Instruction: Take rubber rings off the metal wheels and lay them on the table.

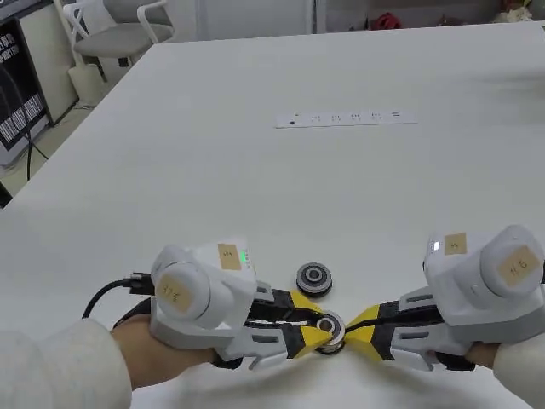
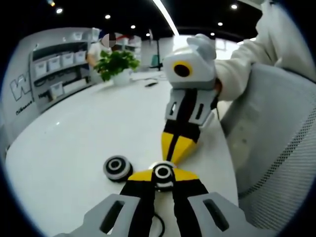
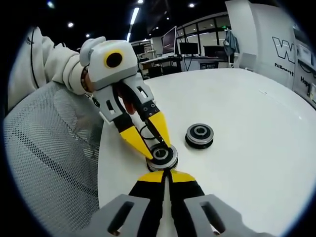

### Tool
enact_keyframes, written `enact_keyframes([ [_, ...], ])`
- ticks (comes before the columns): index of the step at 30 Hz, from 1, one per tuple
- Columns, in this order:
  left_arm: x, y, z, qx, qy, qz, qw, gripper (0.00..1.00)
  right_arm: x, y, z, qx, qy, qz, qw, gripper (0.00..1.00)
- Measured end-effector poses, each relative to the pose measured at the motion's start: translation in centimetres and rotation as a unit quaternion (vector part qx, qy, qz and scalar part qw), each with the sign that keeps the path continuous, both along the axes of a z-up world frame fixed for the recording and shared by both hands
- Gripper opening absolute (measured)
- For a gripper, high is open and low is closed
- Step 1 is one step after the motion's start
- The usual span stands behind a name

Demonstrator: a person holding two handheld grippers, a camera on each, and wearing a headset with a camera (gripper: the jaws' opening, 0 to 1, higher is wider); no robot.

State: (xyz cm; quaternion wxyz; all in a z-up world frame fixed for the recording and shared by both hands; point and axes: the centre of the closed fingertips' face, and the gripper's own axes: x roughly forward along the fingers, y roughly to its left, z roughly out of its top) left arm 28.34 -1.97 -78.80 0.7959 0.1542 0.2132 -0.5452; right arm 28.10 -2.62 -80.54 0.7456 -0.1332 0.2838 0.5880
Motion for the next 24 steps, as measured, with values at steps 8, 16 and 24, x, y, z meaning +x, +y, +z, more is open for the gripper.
enact_keyframes([
  [8, -0.31, 0.04, -0.02, 0.004, 0.002, -0.011, 0.9999, 0.13, -0.07, -0.08, 0.09, 0.006, 0.021, -0.007, 0.9997, 0.0],
  [16, -0.5, -0.09, 0.08, 0.005, 0.002, -0.023, 0.9997, 0.13, 0.17, -0.41, 0.47, 0.027, 0.057, -0.026, 0.9977, 0.0],
  [24, -0.64, -0.15, 0.17, 0.008, -0.001, -0.033, 0.9994, 0.13, 0.16, -0.44, 0.62, 0.037, 0.084, -0.036, 0.9952, 0.0],
])
